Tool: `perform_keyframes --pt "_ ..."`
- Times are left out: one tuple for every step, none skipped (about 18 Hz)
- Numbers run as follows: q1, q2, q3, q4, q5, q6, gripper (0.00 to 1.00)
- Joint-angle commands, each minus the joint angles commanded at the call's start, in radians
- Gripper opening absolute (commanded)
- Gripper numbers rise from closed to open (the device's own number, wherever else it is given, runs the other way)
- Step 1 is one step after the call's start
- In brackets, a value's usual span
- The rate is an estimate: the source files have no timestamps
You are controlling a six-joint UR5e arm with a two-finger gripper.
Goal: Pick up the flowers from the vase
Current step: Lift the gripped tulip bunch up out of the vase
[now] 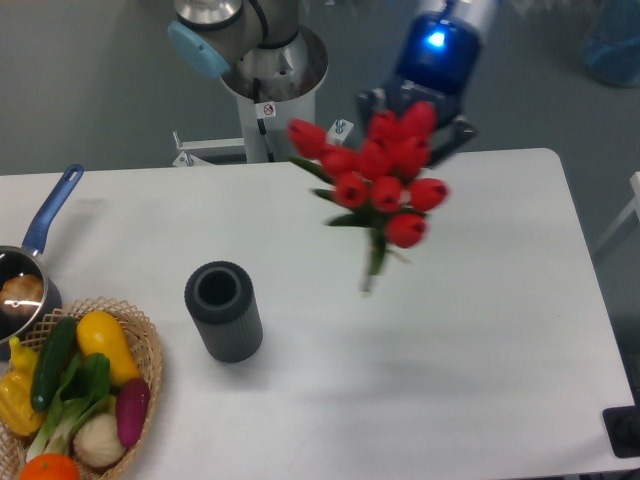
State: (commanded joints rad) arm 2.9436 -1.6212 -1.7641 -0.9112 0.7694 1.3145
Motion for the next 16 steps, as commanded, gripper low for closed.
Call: perform_keyframes --pt "0.024 -0.021 0.011 -0.005 0.07 0.008 0.0" --pt "0.032 -0.046 0.035 -0.009 0.12 0.008 0.0" --pt "0.028 -0.074 0.055 -0.009 0.161 0.008 0.0" --pt "0.025 -0.101 0.078 -0.011 0.21 0.008 0.0" --pt "0.019 -0.124 0.101 -0.02 0.279 0.006 0.0" --pt "0.0 -0.137 0.135 -0.049 0.354 0.006 0.0" --pt "-0.033 -0.163 0.187 -0.102 0.423 0.006 0.0" --pt "-0.066 -0.204 0.236 -0.157 0.495 0.006 0.0" --pt "-0.086 -0.238 0.274 -0.194 0.58 0.008 0.0" --pt "-0.103 -0.274 0.3 -0.208 0.659 0.009 0.0" --pt "-0.135 -0.299 0.316 -0.207 0.718 0.008 0.0" --pt "-0.159 -0.314 0.324 -0.207 0.755 0.008 0.0" --pt "-0.166 -0.321 0.328 -0.21 0.778 0.003 0.0" --pt "-0.167 -0.328 0.328 -0.212 0.794 0.002 0.0" --pt "-0.169 -0.33 0.33 -0.218 0.807 0.002 0.0" --pt "-0.17 -0.33 0.33 -0.227 0.823 0.003 0.0"
